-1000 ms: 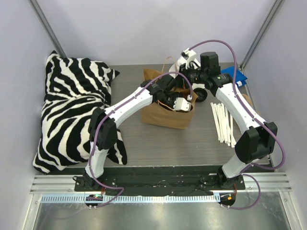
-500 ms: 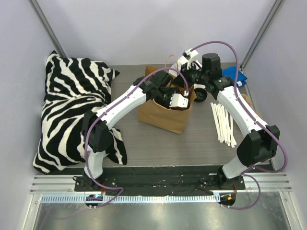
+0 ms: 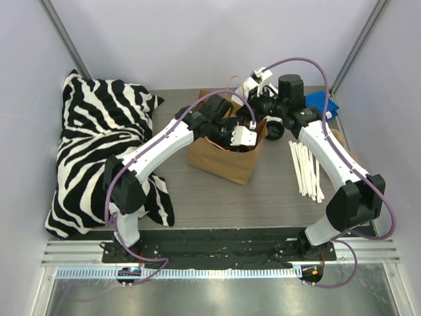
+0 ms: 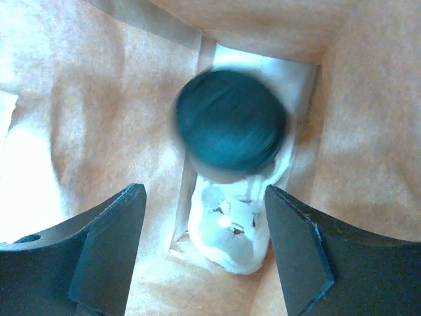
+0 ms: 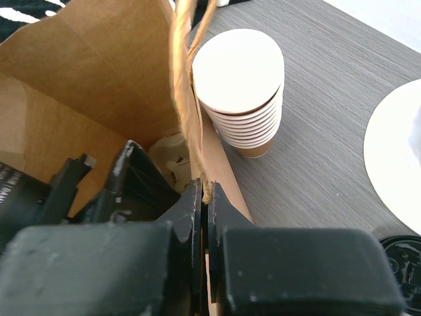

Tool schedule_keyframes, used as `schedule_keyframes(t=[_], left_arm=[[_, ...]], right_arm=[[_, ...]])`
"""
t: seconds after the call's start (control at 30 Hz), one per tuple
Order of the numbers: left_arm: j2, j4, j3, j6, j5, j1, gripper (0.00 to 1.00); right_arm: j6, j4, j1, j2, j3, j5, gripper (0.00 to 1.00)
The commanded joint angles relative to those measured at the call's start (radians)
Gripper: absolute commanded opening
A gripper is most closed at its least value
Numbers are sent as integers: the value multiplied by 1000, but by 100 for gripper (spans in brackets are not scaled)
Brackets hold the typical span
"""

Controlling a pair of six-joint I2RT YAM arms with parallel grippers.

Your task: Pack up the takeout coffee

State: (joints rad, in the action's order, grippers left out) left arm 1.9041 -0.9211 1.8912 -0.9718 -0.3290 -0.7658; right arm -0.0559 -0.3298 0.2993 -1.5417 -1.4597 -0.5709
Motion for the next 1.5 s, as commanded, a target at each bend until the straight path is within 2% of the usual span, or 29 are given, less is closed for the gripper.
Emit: schedule_keyframes(t=[0.0,0.17,0.53,1.03,1.27,1.47], left_arm=[[-100,70,-53,36,-42,5,77],[-138,120,-76,54,-42,10,76],[-146,107,-58,96,-45,11,77],[-48,-41,118,309,-122,42,81],[-40,-45,141,419,-119,59,79],[-79,-10,140,507,-176,100,79]], right_arm=[[-39,44,-8,40,15,16,1],[-53,49,-8,54,27,6,1],[-59,70,4,78,50,9,1],[-94,86,26,104,67,12,1],[-97,90,34,111,68,17,1],[-104,86,37,117,70,17,1]])
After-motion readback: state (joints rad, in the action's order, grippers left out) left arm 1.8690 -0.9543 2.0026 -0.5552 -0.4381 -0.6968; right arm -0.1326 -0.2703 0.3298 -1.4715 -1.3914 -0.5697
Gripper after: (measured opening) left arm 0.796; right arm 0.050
